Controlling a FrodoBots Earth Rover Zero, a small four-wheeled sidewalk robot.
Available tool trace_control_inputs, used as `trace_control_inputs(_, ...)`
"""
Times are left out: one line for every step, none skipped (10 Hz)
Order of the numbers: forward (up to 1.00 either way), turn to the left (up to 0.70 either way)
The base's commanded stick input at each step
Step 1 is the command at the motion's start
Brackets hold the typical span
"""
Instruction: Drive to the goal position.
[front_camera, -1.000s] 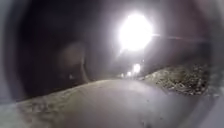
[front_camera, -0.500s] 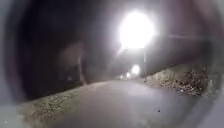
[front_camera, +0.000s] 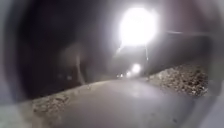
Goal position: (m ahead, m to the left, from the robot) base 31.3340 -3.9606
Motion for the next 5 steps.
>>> trace_control_inputs(1.0, 0.0)
trace_control_inputs(1.0, 0.0)
trace_control_inputs(1.0, 0.0)
trace_control_inputs(1.0, 0.0)
trace_control_inputs(1.0, 0.0)
